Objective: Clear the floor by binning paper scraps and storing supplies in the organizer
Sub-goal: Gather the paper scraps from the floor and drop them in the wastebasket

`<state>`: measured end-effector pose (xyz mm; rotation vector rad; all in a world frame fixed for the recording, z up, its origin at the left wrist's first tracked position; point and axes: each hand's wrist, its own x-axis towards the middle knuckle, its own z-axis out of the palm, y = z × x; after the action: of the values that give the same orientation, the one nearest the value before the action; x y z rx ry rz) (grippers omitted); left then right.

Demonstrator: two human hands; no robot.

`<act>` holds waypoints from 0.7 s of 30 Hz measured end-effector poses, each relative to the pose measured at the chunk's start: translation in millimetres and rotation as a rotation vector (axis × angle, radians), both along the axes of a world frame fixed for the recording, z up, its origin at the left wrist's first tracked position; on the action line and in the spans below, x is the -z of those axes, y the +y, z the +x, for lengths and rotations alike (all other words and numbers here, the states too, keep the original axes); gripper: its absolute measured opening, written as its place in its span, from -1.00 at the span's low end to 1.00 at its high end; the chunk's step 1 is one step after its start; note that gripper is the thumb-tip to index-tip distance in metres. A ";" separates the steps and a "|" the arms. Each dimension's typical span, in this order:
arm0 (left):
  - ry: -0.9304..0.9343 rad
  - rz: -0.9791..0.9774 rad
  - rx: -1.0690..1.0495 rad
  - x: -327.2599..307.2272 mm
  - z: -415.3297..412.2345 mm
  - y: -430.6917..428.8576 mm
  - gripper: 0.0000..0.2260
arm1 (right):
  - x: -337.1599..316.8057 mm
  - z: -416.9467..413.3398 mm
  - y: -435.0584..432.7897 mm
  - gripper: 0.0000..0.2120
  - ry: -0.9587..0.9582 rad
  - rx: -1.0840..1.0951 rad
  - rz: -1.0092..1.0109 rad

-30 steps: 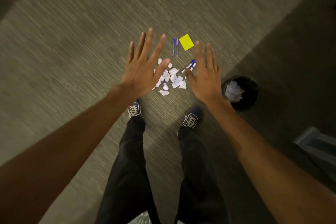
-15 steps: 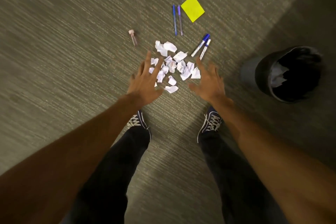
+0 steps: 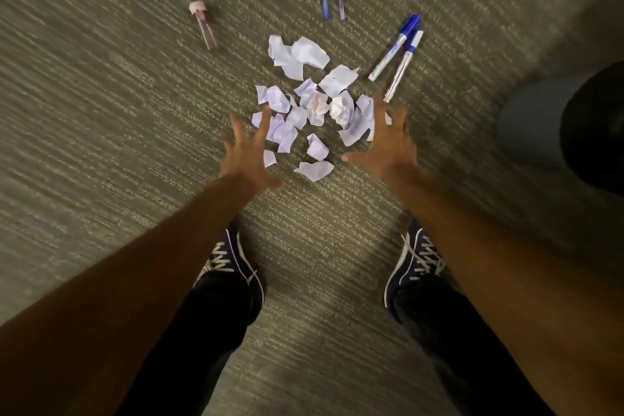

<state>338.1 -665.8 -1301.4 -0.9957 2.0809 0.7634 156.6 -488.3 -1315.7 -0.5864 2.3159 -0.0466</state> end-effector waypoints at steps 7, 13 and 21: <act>0.040 -0.037 -0.024 13.8 -14.1 -0.9 0.13 | 16.4 9.0 -24.4 0.21 0.025 -0.055 -0.020; 0.121 -0.047 -0.040 22.5 -19.6 2.0 -0.02 | 18.3 8.6 -31.8 -0.18 0.102 -0.089 -0.066; 0.200 -0.126 -0.079 23.0 -28.9 6.7 -0.50 | 11.9 0.2 -30.2 -0.58 0.107 -0.129 -0.117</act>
<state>309.2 -659.1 -1324.4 -1.1153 2.2958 0.8081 156.9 -518.5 -1327.6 -0.8146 2.3848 -0.0916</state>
